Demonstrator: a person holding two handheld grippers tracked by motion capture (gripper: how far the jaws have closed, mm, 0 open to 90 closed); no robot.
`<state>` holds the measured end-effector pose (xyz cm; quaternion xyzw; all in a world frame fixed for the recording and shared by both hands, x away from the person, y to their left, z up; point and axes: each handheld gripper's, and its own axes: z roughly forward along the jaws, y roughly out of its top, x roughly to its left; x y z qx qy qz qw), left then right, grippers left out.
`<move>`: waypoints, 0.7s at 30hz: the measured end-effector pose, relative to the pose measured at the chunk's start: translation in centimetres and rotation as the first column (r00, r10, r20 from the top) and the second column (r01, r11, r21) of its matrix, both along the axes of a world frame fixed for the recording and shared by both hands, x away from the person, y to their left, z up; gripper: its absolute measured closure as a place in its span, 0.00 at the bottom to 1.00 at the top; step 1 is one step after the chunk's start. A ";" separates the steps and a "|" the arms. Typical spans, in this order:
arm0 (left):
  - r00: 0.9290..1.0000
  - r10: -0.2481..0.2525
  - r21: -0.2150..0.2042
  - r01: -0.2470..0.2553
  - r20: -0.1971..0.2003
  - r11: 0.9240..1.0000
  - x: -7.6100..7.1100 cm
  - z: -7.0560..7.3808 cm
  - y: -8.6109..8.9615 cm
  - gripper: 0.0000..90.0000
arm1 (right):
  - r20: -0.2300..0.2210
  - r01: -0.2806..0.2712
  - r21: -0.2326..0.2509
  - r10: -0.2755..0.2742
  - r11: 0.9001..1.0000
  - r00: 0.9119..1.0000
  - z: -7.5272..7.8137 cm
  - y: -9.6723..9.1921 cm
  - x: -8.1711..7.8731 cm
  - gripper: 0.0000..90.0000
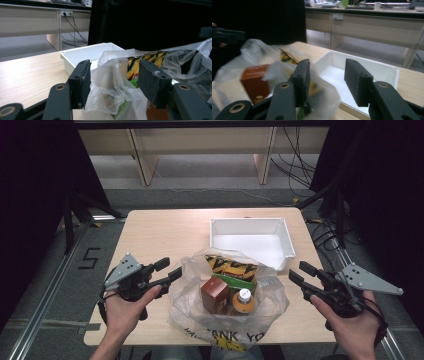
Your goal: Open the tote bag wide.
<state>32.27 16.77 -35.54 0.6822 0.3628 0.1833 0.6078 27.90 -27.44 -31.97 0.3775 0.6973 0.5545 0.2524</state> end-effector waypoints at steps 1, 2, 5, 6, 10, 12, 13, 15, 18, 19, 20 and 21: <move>1.000 -0.006 0.010 0.006 -0.001 1.000 0.1 0.0 -0.2 0.48 | 0.009 -0.027 0.002 0.027 1.000 1.000 0.2 0.3 -0.1 0.60; 1.000 -0.012 0.017 0.013 -0.003 1.000 0.1 0.0 -0.4 0.47 | 0.014 -0.043 -0.010 0.043 0.999 0.999 0.4 0.6 -0.2 0.58; 1.000 -0.017 0.067 0.017 -0.005 0.998 0.6 -0.1 -1.1 0.46 | 0.030 -0.098 -0.018 0.098 0.995 0.995 0.8 1.7 -0.5 0.55; 1.000 -0.017 0.067 0.017 -0.005 0.998 0.6 -0.1 -1.1 0.45 | 0.028 -0.115 -0.027 0.116 0.993 0.993 0.9 2.0 -0.4 0.54; 1.000 -0.014 0.089 0.016 -0.018 0.996 1.1 -0.2 -1.3 0.41 | 0.037 -0.142 -0.065 0.145 0.988 0.989 1.3 3.2 -0.4 0.52; 1.000 -0.017 0.087 0.019 -0.024 0.996 1.3 -0.2 -1.4 0.41 | 0.041 -0.156 -0.068 0.159 0.985 0.986 1.2 3.5 -0.3 0.52; 0.999 -0.018 0.102 0.021 -0.031 0.995 1.3 -0.3 -1.4 0.39 | 0.034 -0.152 -0.107 0.156 0.983 0.987 1.1 3.9 0.0 0.52; 0.999 -0.026 0.114 0.031 -0.048 0.993 1.5 -0.5 -1.5 0.39 | 0.026 -0.155 -0.134 0.160 0.979 0.987 1.0 4.1 0.2 0.54; 0.997 -0.034 0.113 0.042 -0.068 0.993 1.8 -0.9 -1.7 0.42 | 0.004 -0.153 -0.185 0.156 0.971 0.988 0.6 4.3 0.7 0.67; 0.997 -0.035 0.119 0.043 -0.071 0.992 1.9 -0.9 -1.7 0.47 | -0.028 -0.158 -0.182 0.155 0.971 0.987 0.4 4.3 0.7 0.75; 0.997 -0.042 0.119 0.050 -0.071 0.992 2.1 -1.0 -1.7 0.51 | -0.054 -0.161 -0.179 0.153 0.971 0.987 0.4 4.3 0.7 0.80; 0.996 -0.048 0.125 0.057 -0.074 0.991 2.2 -1.1 -1.7 0.51 | -0.054 -0.161 -0.179 0.153 0.971 0.987 0.4 4.3 0.7 0.80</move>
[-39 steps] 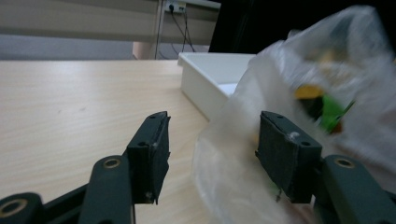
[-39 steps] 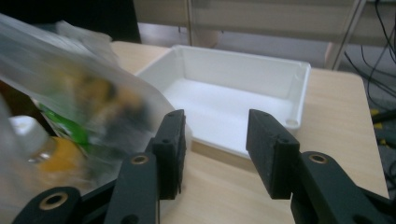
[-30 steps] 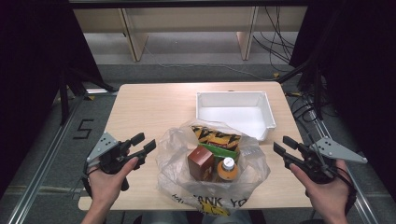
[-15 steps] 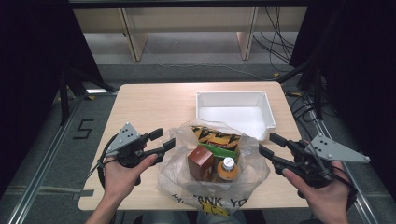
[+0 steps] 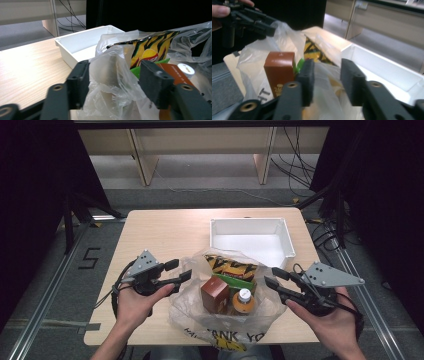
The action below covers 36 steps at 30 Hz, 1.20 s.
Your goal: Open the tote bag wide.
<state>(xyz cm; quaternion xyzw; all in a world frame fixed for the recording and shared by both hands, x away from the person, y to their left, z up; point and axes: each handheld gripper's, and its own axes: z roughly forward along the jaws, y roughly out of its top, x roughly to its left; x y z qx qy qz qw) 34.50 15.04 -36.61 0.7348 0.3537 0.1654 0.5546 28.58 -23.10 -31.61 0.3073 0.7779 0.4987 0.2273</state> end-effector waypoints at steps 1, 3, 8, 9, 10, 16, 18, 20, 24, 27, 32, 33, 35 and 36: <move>1.000 -0.003 0.004 0.003 -0.003 1.000 0.2 -0.1 -0.1 0.56 | 0.015 -0.005 -0.015 0.005 1.000 1.000 -0.1 -0.3 0.2 0.87; 1.000 -0.006 0.012 0.006 -0.013 1.000 0.5 -0.2 -0.2 0.59 | -0.002 0.006 -0.007 -0.006 1.000 1.000 -0.2 -0.3 0.1 0.90; 1.000 -0.009 0.019 0.010 -0.028 1.000 1.2 -0.1 -0.3 0.73 | -0.024 0.005 -0.022 -0.006 1.000 1.000 0.2 -0.9 0.0 1.00; 1.000 -0.008 0.012 0.009 -0.030 1.000 1.2 -0.2 -0.3 0.73 | -0.024 0.005 -0.022 -0.006 1.000 1.000 0.2 -0.9 0.0 1.00; 1.000 -0.007 0.024 0.007 -0.027 1.000 1.3 -0.1 -0.3 0.76 | 0.004 0.012 -0.042 -0.012 0.999 1.000 0.4 -1.1 0.1 1.00; 0.999 -0.021 0.022 0.022 -0.032 1.000 1.6 -0.2 -0.6 0.81 | 0.011 0.082 -0.013 -0.082 0.997 0.997 0.3 -1.6 -0.1 1.00; 0.999 -0.022 0.023 0.023 -0.036 0.999 1.7 -0.3 -0.7 0.82 | 0.013 0.087 -0.024 -0.086 0.996 0.996 0.3 -1.8 -0.1 1.00; 0.999 -0.025 0.026 0.026 -0.038 0.999 1.8 -0.3 -0.7 0.84 | 0.000 0.111 -0.034 -0.111 0.993 0.994 0.2 -2.1 -0.3 1.00; 0.998 -0.037 0.034 0.038 -0.044 0.999 2.0 -0.5 -0.8 0.86 | 0.004 0.122 -0.069 -0.122 0.990 0.993 -0.1 -2.5 -0.1 1.00; 0.998 -0.040 0.039 0.042 -0.052 0.998 2.2 -0.8 -0.8 0.87 | 0.001 0.140 -0.075 -0.140 0.987 0.990 -0.4 -2.5 -0.1 1.00; 0.997 -0.041 0.044 0.044 -0.065 0.998 2.5 -1.3 -0.8 0.90 | -0.021 0.163 -0.094 -0.165 0.982 0.986 -1.2 -3.0 0.3 0.99; 0.997 -0.038 0.048 0.041 -0.068 0.998 2.5 -1.4 -0.8 0.90 | -0.021 0.163 -0.094 -0.165 0.982 0.986 -1.2 -3.0 0.3 0.99; 0.997 -0.040 0.046 0.043 -0.071 0.998 2.6 -1.6 -0.7 0.90 | -0.022 0.159 -0.095 -0.161 0.983 0.987 -1.4 -3.1 0.5 0.99; 0.996 -0.036 0.044 0.039 -0.078 0.998 2.5 -1.7 -0.7 0.91 | -0.051 0.169 -0.081 -0.173 0.982 0.984 -1.6 -3.0 0.3 0.99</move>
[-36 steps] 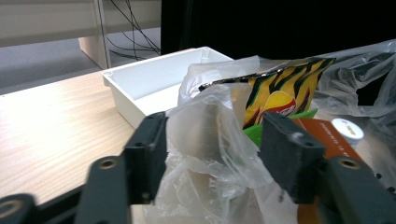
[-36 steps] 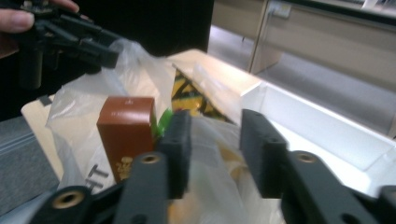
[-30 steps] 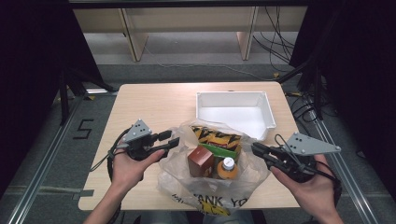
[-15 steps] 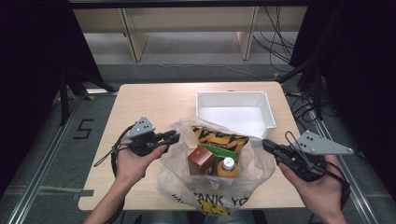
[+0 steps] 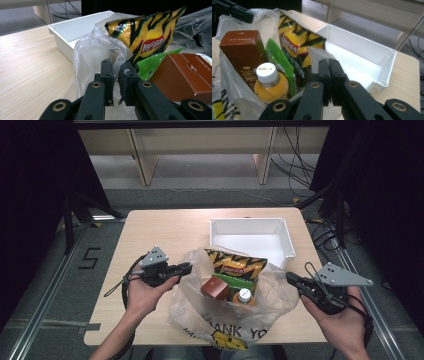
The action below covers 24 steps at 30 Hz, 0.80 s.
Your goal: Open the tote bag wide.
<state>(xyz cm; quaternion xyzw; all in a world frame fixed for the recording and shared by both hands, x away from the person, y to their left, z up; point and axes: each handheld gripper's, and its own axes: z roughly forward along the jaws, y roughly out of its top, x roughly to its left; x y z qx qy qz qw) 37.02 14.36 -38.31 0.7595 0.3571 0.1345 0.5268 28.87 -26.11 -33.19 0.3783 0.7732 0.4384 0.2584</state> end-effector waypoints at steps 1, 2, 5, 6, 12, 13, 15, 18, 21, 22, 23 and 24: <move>1.000 -0.011 -0.001 0.011 0.000 1.000 0.0 -0.1 0.0 0.91 | 0.000 0.000 0.000 0.000 1.000 1.000 0.0 0.0 0.0 0.99; 1.000 -0.023 0.000 0.023 0.002 1.000 0.1 -0.2 0.0 0.92 | -0.006 -0.009 -0.001 0.009 1.000 1.000 0.0 0.0 0.0 1.00; 1.000 -0.020 -0.003 0.020 -0.001 1.000 -0.1 -0.2 -0.2 0.93 | 0.001 -0.031 -0.004 0.031 1.000 1.000 0.0 0.2 0.2 1.00; 1.000 -0.019 -0.002 0.019 -0.003 1.000 -0.1 -0.1 -0.1 0.94 | -0.009 -0.033 -0.003 0.033 0.999 0.999 0.0 0.4 0.1 1.00; 0.999 -0.010 0.013 0.010 -0.032 1.000 -0.2 -0.4 0.1 0.98 | -0.009 -0.051 -0.032 0.051 0.998 0.999 -0.2 0.4 0.4 1.00; 0.999 -0.008 0.017 0.009 -0.037 1.000 -0.1 -0.6 0.2 0.99 | -0.019 -0.051 -0.025 0.050 0.998 0.999 -0.3 0.5 0.4 1.00; 0.999 -0.007 0.022 0.008 -0.048 1.000 -0.1 -0.9 0.3 0.99 | -0.031 -0.044 -0.035 0.043 0.998 0.999 -0.5 0.6 0.5 1.00; 0.998 -0.006 0.021 0.007 -0.062 1.000 -0.2 -1.6 0.4 0.99 | -0.064 -0.052 -0.052 0.049 0.997 0.997 -1.0 0.8 0.6 1.00; 0.997 -0.002 0.033 0.004 -0.083 0.999 -0.2 -2.3 0.5 0.99 | -0.104 -0.048 -0.059 0.041 0.997 0.994 -1.6 0.9 0.6 1.00; 0.996 -0.001 0.037 0.005 -0.089 0.999 -0.2 -2.6 0.5 0.99 | -0.123 -0.055 -0.079 0.045 0.995 0.991 -2.2 0.9 0.8 0.99; 0.995 -0.004 0.035 0.008 -0.100 0.999 -0.2 -3.0 0.4 0.99 | -0.123 -0.055 -0.079 0.045 0.995 0.991 -2.2 0.9 0.8 0.99; 0.994 -0.005 0.045 0.010 -0.107 0.999 -0.2 -3.3 0.5 0.99 | -0.139 -0.056 -0.083 0.044 0.995 0.989 -2.5 0.9 0.9 0.99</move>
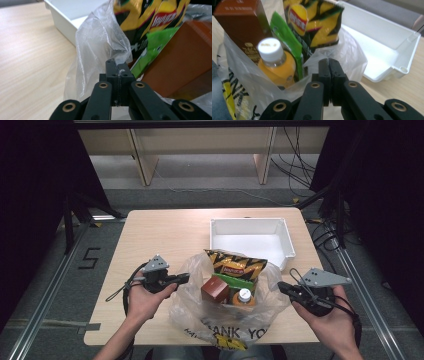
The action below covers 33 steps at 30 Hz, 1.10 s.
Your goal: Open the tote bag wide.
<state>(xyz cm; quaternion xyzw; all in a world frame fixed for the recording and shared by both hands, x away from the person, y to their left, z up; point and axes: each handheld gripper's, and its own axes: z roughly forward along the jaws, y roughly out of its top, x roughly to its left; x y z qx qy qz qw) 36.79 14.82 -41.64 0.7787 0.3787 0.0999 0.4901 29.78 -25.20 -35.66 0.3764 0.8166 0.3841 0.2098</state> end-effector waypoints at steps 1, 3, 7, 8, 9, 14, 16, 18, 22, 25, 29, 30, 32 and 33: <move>1.000 0.002 0.003 -0.002 -0.004 1.000 0.0 -0.4 0.0 0.99 | 0.002 0.005 0.000 -0.005 1.000 1.000 -0.3 0.0 0.2 0.99; 1.000 0.002 0.004 -0.002 -0.024 1.000 0.0 -1.2 -0.1 0.99 | -0.018 0.011 -0.002 -0.011 1.000 1.000 -1.0 -0.1 0.5 0.99; 0.999 -0.001 0.027 0.002 -0.046 1.000 0.1 -2.4 -0.3 0.99 | -0.065 0.026 -0.023 -0.028 0.999 0.998 -2.5 -0.2 1.0 0.99; 0.999 0.003 0.028 -0.001 -0.052 1.000 0.1 -2.7 -0.3 0.99 | -0.054 0.013 -0.045 -0.015 0.999 0.998 -2.9 -0.4 1.4 1.00; 0.998 -0.001 0.030 0.003 -0.061 1.000 0.2 -3.0 -0.3 0.99 | -0.038 0.012 -0.060 -0.014 0.998 0.999 -3.3 -0.6 1.7 1.00; 0.996 0.001 0.056 0.004 -0.091 0.998 0.6 -4.4 -0.1 0.99 | -0.101 0.028 -0.103 -0.038 0.994 0.994 -5.3 -1.1 2.6 1.00; 0.995 0.015 0.047 -0.010 -0.101 0.999 0.7 -5.0 -0.1 0.99 | -0.121 0.027 -0.124 -0.042 0.992 0.992 -6.0 -1.2 3.0 1.00; 0.993 0.014 0.062 -0.007 -0.115 0.998 0.9 -5.4 0.0 0.99 | -0.126 0.032 -0.135 -0.049 0.990 0.991 -6.6 -1.4 3.4 1.00; 0.991 0.024 0.077 -0.014 -0.129 0.997 1.3 -6.0 0.2 0.99 | -0.146 0.050 -0.184 -0.077 0.982 0.986 -7.6 -1.6 4.3 1.00; 0.990 0.048 0.062 -0.040 -0.130 0.997 1.4 -6.4 0.1 0.99 | -0.145 0.048 -0.195 -0.078 0.980 0.986 -8.0 -1.9 4.7 1.00; 0.988 0.038 0.094 -0.024 -0.147 0.995 1.7 -6.7 0.3 0.99 | -0.173 0.050 -0.211 -0.088 0.976 0.981 -8.6 -2.1 5.2 1.00; 0.988 0.036 0.097 -0.022 -0.148 0.995 1.7 -6.8 0.3 0.99 | -0.185 0.056 -0.207 -0.095 0.977 0.978 -8.7 -2.0 5.2 1.00; 0.987 0.044 0.103 -0.028 -0.157 0.994 1.9 -7.1 0.3 0.99 | -0.194 0.049 -0.220 -0.093 0.974 0.977 -9.1 -2.1 5.4 1.00; 0.986 0.057 0.102 -0.041 -0.159 0.994 1.9 -7.2 0.2 0.99 | -0.192 0.043 -0.233 -0.089 0.972 0.977 -9.2 -2.2 5.5 1.00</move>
